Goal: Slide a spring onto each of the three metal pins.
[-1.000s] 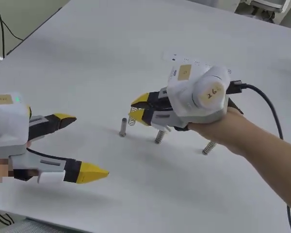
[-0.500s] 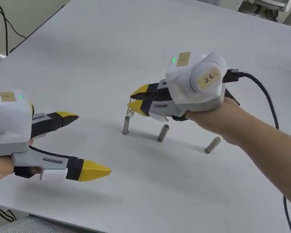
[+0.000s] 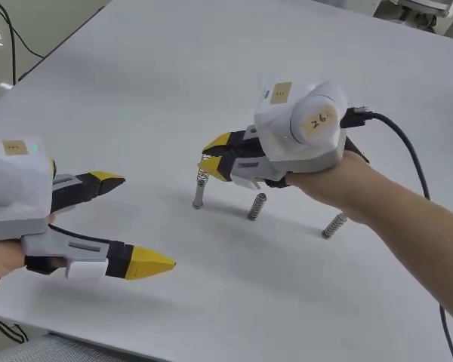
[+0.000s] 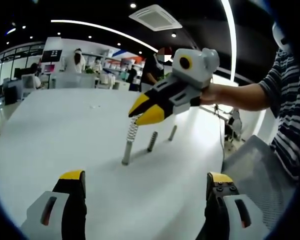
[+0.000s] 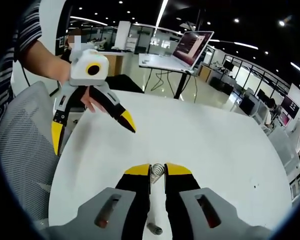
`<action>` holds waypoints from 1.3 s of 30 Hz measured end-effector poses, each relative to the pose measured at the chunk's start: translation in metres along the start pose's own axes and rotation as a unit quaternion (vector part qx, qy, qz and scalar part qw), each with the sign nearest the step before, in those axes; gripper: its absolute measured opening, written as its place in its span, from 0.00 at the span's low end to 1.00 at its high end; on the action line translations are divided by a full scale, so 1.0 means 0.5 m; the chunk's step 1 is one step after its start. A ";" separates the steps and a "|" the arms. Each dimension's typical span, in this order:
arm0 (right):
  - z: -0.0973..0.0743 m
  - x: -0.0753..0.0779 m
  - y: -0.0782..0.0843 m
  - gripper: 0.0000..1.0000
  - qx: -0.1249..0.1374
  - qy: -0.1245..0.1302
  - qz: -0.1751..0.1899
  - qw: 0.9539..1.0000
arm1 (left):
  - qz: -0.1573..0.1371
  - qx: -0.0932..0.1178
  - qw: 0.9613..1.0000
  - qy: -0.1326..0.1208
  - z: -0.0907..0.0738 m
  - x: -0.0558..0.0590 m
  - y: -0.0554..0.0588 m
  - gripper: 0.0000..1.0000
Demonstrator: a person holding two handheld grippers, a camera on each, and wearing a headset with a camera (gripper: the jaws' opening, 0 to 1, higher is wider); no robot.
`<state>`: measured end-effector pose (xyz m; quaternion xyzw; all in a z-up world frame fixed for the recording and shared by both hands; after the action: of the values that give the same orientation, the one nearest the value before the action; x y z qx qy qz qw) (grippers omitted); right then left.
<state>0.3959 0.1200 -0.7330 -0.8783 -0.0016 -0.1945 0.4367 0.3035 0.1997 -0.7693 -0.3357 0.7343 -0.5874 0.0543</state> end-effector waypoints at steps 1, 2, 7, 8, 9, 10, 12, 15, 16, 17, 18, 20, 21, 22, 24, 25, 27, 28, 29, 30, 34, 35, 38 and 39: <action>0.002 0.000 0.002 0.07 -0.001 -0.001 0.001 1.000 | -0.001 0.000 1.000 0.000 -0.001 0.000 0.000 0.97; 0.003 -0.001 0.003 0.07 -0.002 -0.002 0.003 1.000 | -0.001 0.000 1.000 0.000 -0.001 0.000 0.000 0.97; 0.008 -0.004 0.011 0.07 -0.008 -0.005 0.001 1.000 | -0.001 0.001 1.000 0.000 -0.003 -0.001 0.000 0.97; 0.010 -0.004 0.013 0.07 -0.008 -0.005 0.002 1.000 | -0.001 0.001 1.000 0.000 -0.003 -0.001 0.000 0.97; 0.011 -0.004 0.014 0.07 -0.009 -0.005 0.003 1.000 | -0.001 0.001 1.000 -0.001 -0.003 -0.001 0.000 0.97; 0.012 -0.005 0.016 0.07 -0.010 -0.006 0.005 1.000 | -0.002 0.001 1.000 -0.001 -0.003 0.000 0.000 0.97; 0.015 -0.008 0.019 0.07 -0.013 -0.009 0.006 1.000 | -0.002 0.000 1.000 0.000 -0.003 0.000 0.001 0.97; 0.020 -0.014 0.023 0.07 -0.016 -0.011 0.006 1.000 | -0.002 -0.001 1.000 0.000 -0.003 0.000 0.002 0.97; 0.022 -0.016 0.025 0.07 -0.018 -0.012 0.006 1.000 | -0.002 -0.001 1.000 0.000 -0.003 0.000 0.003 0.97; 0.025 -0.018 0.028 0.07 -0.020 -0.012 0.004 1.000 | -0.003 -0.001 1.000 0.001 -0.003 0.000 0.003 0.97; 0.026 -0.019 0.030 0.07 -0.021 -0.013 0.005 1.000 | -0.002 -0.001 1.000 0.001 -0.002 0.000 0.003 0.97; 0.031 -0.022 0.034 0.07 -0.024 -0.014 0.006 1.000 | -0.002 -0.001 1.000 0.002 -0.002 0.000 0.003 0.96; 0.035 -0.022 0.039 0.07 -0.026 -0.015 0.007 1.000 | -0.001 -0.001 1.000 0.001 -0.002 0.000 0.002 0.96; 0.038 -0.022 0.042 0.07 -0.027 -0.015 0.007 1.000 | -0.002 -0.001 1.000 0.001 -0.002 0.000 0.003 0.96; 0.044 -0.025 0.048 0.07 -0.031 -0.016 0.007 0.999 | -0.002 -0.001 1.000 0.001 -0.003 -0.001 0.003 0.96; 0.047 -0.026 0.051 0.07 -0.032 -0.016 0.007 0.999 | -0.002 -0.001 1.000 0.000 -0.004 -0.002 0.003 0.96; 0.052 -0.028 0.056 0.07 -0.036 -0.017 0.008 0.999 | -0.003 0.000 1.000 0.000 -0.005 -0.002 0.004 0.96; 0.054 -0.029 0.058 0.07 -0.037 -0.017 0.008 0.999 | -0.003 0.000 1.000 0.000 -0.005 -0.003 0.004 0.96; 0.056 -0.030 0.060 0.07 -0.039 -0.018 0.008 0.999 | -0.003 0.000 1.000 0.000 -0.006 -0.003 0.004 0.96; 0.059 -0.031 0.063 0.07 -0.041 -0.018 0.008 0.999 | -0.004 0.000 1.000 0.000 -0.006 -0.003 0.004 0.96; 0.066 -0.035 0.076 0.07 -0.050 -0.019 0.011 0.999 | -0.002 -0.002 1.000 0.001 -0.005 -0.002 0.005 0.96; 0.067 -0.036 0.079 0.07 -0.052 -0.017 0.012 0.998 | -0.003 -0.001 1.000 0.001 -0.005 -0.002 0.005 0.96; 0.070 -0.039 0.087 0.08 -0.055 -0.017 0.016 0.998 | -0.004 0.000 1.000 0.000 -0.005 -0.003 0.004 0.96; 0.070 -0.040 0.088 0.08 -0.056 -0.016 0.016 0.998 | -0.003 -0.001 1.000 0.000 -0.005 -0.003 0.004 0.96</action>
<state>0.3970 0.1230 -0.7928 -0.9041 0.0161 -0.1733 0.3902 0.3026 0.2026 -0.7709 -0.3384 0.7336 -0.5871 0.0523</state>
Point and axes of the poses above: the centre of the closed fingertips' face, and the gripper's own axes: z roughly forward along the fingers, x roughly to its right, y roughly out of its underside, the point moved 4 cm from there along -z, roughly backward along the fingers, and after that the axes turned 11 degrees about y, right-handed, at the moved point
